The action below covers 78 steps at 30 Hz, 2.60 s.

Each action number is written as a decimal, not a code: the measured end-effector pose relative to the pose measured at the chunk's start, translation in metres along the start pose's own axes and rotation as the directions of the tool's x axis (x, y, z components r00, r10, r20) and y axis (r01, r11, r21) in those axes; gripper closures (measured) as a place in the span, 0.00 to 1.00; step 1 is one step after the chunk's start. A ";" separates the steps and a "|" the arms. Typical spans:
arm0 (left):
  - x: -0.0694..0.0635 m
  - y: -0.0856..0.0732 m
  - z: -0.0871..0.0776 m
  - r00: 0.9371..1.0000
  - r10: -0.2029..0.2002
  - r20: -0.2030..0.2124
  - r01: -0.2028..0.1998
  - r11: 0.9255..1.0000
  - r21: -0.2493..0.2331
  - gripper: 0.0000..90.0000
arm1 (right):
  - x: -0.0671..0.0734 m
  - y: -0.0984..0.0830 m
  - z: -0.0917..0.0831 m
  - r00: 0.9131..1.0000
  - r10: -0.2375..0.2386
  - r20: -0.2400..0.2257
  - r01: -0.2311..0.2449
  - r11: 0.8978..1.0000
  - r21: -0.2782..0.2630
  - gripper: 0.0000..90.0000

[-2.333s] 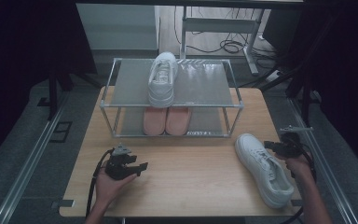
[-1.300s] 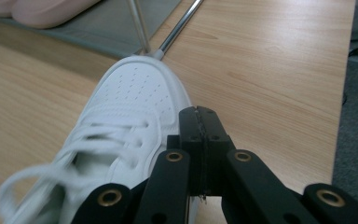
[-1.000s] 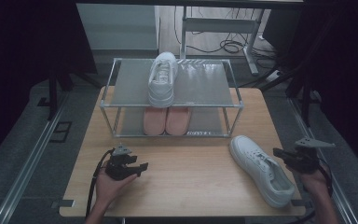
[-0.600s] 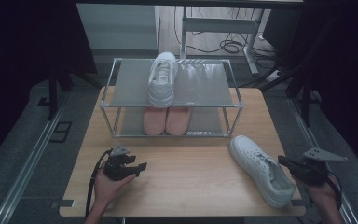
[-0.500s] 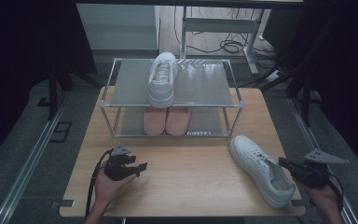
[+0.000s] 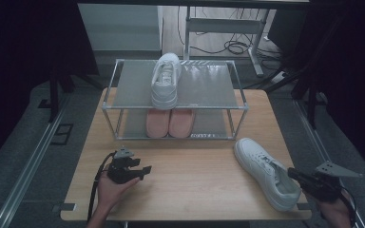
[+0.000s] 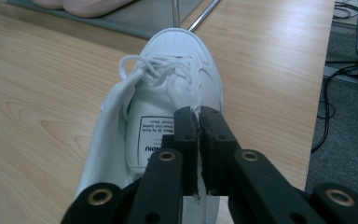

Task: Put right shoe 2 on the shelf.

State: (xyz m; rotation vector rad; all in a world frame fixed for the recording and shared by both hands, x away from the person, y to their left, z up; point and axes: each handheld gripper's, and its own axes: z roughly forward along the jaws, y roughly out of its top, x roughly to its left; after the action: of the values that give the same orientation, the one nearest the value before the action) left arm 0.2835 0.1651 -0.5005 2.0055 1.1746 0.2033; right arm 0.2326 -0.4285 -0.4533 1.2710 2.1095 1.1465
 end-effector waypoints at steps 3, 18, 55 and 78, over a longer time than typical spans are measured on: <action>0.000 0.000 0.001 1.000 0.006 0.002 -0.006 1.000 0.004 0.44 | 0.000 -0.002 0.001 1.000 -0.002 0.003 0.002 1.000 0.007 0.87; 0.000 0.000 0.001 1.000 0.001 0.002 -0.001 1.000 0.001 0.44 | -0.006 0.002 0.017 1.000 -0.018 0.010 0.018 0.998 0.053 0.62; 0.000 0.000 0.000 1.000 0.002 0.000 -0.002 1.000 0.000 0.44 | -0.002 0.016 0.048 0.998 -0.046 0.046 0.037 0.984 0.172 0.76; 0.002 -0.001 0.001 1.000 -0.004 -0.005 0.004 1.000 0.002 0.44 | 0.001 0.013 0.042 0.997 0.048 0.056 -0.051 0.996 0.068 0.90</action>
State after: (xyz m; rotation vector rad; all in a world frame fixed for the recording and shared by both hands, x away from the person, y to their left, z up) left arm 0.2843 0.1665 -0.5021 2.0055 1.1826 0.2056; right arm 0.2678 -0.4062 -0.4663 1.3777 2.1060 1.0547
